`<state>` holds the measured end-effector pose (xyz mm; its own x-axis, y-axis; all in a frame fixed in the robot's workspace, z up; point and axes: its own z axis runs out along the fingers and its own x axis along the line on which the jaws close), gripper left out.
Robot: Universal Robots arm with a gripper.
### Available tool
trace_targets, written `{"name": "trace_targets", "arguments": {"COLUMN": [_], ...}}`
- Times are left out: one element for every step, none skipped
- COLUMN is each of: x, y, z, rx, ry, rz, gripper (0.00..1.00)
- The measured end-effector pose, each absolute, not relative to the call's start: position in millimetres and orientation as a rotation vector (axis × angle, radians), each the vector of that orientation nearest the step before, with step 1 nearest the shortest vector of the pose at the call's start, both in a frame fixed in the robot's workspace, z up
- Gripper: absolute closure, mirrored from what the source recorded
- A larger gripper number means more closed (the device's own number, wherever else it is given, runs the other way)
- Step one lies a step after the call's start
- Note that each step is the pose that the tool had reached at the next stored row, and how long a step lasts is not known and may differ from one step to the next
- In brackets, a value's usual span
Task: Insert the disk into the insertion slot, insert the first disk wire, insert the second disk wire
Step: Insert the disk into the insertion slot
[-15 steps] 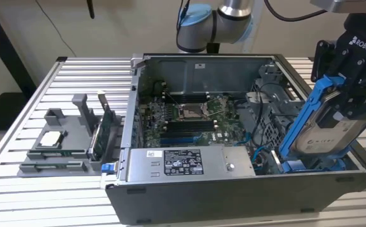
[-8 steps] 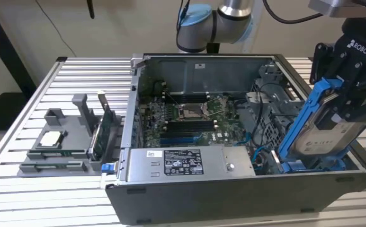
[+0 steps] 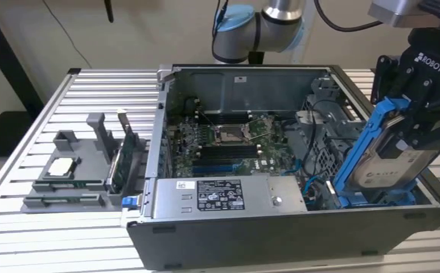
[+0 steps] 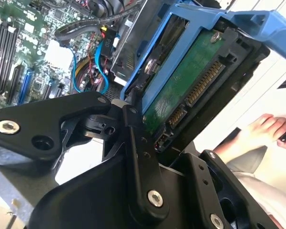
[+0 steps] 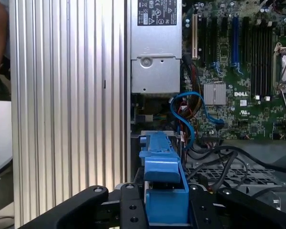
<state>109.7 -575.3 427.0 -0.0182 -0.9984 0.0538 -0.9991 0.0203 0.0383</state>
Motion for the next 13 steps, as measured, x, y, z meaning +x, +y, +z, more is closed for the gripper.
{"name": "trace_targets", "arguments": {"x": [109.7,109.7,109.7,109.8,109.8,109.8,110.0,110.3,111.0,112.5,114.4,115.9,116.5], "y": [-575.3,-575.3,-575.3,-575.2,-574.7,-574.2,-573.9,-573.8,-573.7,-573.5,-573.5,-573.5,-573.5], "z": [427.0,426.9,426.9,426.9,426.8,426.8,426.6,426.3,425.9,425.0,424.1,423.2,422.3], "rx": [2.155,2.156,2.157,2.159,2.164,2.169,2.174,2.180,2.183,2.186,2.188,2.189,2.189], "ry": [-2.197,-2.198,-2.199,-2.201,-2.205,-2.210,-2.215,-2.219,-2.222,-2.222,-2.221,-2.220,-2.219], "rz": [0.015,0.012,0.011,0.005,-0.005,-0.016,-0.027,-0.039,-0.046,-0.049,-0.050,-0.050,-0.050], "gripper": [0.67,0.67,0.67,0.67,0.67,0.67,0.67,0.67,0.67,0.67,0.67,0.67,0.67]}}
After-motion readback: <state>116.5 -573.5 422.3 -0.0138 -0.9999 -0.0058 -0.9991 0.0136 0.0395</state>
